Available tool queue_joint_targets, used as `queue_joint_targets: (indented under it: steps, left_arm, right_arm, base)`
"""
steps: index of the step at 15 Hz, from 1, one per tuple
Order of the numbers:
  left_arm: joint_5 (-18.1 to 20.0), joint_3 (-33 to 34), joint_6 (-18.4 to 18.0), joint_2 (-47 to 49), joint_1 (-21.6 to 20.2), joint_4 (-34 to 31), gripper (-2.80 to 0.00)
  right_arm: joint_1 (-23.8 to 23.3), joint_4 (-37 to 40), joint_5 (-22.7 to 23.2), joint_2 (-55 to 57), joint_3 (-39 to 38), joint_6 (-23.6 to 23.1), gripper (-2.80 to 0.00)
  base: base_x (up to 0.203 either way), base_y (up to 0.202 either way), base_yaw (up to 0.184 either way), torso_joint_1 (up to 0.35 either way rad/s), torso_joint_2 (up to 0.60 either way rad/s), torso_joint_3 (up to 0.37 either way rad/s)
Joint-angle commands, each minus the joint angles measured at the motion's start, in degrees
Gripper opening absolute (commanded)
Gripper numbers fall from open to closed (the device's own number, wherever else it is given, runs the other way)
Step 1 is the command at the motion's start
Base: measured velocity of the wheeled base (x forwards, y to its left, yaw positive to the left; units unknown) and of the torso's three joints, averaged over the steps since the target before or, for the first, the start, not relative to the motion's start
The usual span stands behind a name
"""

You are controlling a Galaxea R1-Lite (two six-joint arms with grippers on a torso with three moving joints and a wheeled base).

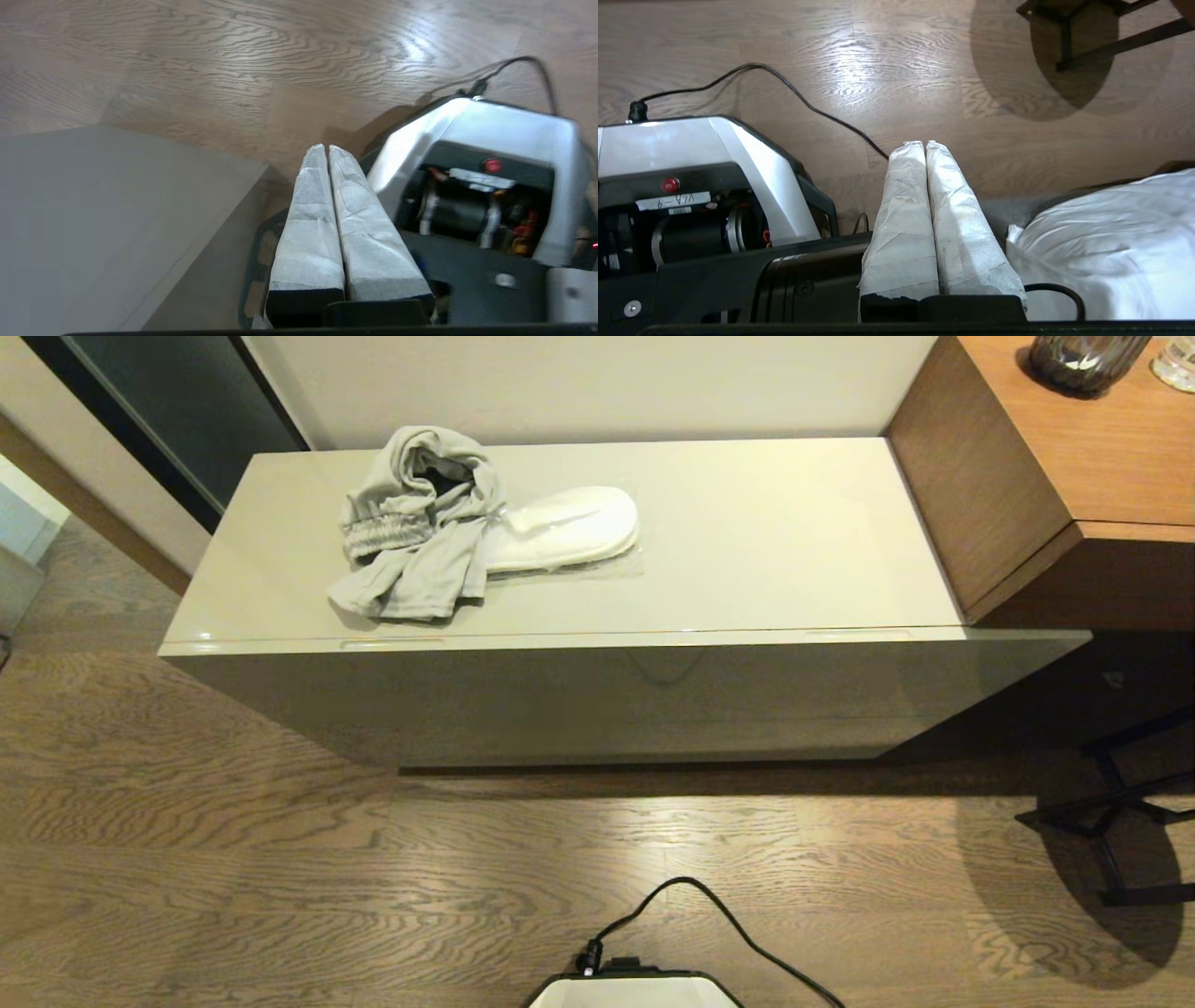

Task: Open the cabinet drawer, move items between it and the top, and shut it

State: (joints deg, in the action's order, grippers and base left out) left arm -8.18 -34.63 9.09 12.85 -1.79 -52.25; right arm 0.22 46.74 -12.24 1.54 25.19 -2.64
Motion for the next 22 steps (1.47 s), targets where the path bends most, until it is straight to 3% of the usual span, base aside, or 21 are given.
queue_joint_targets:
  steps: [1,3,7,10,11,13,15,16,18,19,22]
  left_arm:
    - [-2.40,3.47,-0.65,-1.64,0.32,-0.17,-2.80]
    - [-3.37,5.62,-2.13,-3.32,0.70,1.51,-2.80]
    - [-5.28,14.12,-10.11,-12.76,1.30,9.66,-2.80]
    - [-5.61,15.25,-10.58,-12.67,1.35,12.88,-2.80]
    - [-5.53,16.35,-10.58,-12.67,1.35,19.25,-2.80]
    - [-5.02,23.68,-10.98,-12.67,1.35,36.02,-2.80]
    - [-1.44,31.50,-12.22,-12.67,1.35,56.89,-2.80]
    - [0.67,32.86,-12.64,-12.67,1.35,60.71,-2.80]
    - [3.96,34.63,-13.11,-12.67,1.35,59.02,-2.80]
    - [6.48,34.63,-12.49,-12.67,1.35,57.55,-2.80]
    - [6.68,34.63,-12.34,-12.67,1.35,57.35,-2.80]
  right_arm:
    - [-0.04,-4.42,1.56,-0.90,-2.75,-0.48,-2.80]
    - [-0.04,-8.51,1.43,-1.08,-4.81,-0.99,-2.80]
    - [-0.04,-31.08,1.34,-1.26,-15.43,-2.88,-2.80]
    - [-0.04,-38.22,2.01,-1.27,-18.99,-4.65,-2.80]
    - [-0.04,-44.65,2.90,-1.27,-21.57,-5.07,-2.80]
    - [-0.04,-53.00,10.11,-1.27,-25.20,-5.16,-2.80]
    - [-0.04,-52.46,10.93,-1.27,-25.28,-5.09,-2.80]
    - [-0.04,-52.46,10.93,-1.27,-25.28,-5.09,-2.80]
    - [-0.04,-52.25,10.97,-1.27,-25.28,-4.81,-2.80]
    - [-0.04,-50.94,11.27,-1.32,-25.28,-2.22,-2.80]
    - [-0.04,-50.70,11.36,-1.36,-25.28,-1.93,-2.80]
  base:
    - [0.000,0.000,0.000,0.000,0.00,0.000]
    - [0.000,0.000,0.000,0.000,0.00,0.000]
    - [0.000,0.000,0.000,0.000,0.00,0.000]
    - [0.000,0.000,0.000,0.000,0.00,0.000]
    - [0.000,0.000,0.000,0.000,0.00,0.000]
    - [0.000,0.000,0.000,0.000,0.00,0.000]
    - [0.000,0.000,0.000,0.000,0.00,0.000]
    - [0.000,0.000,0.000,0.000,0.00,0.000]
    - [0.000,0.000,0.000,0.000,0.00,0.000]
    - [0.000,0.000,0.000,0.000,0.00,0.000]
    - [0.000,0.000,0.000,0.000,0.00,0.000]
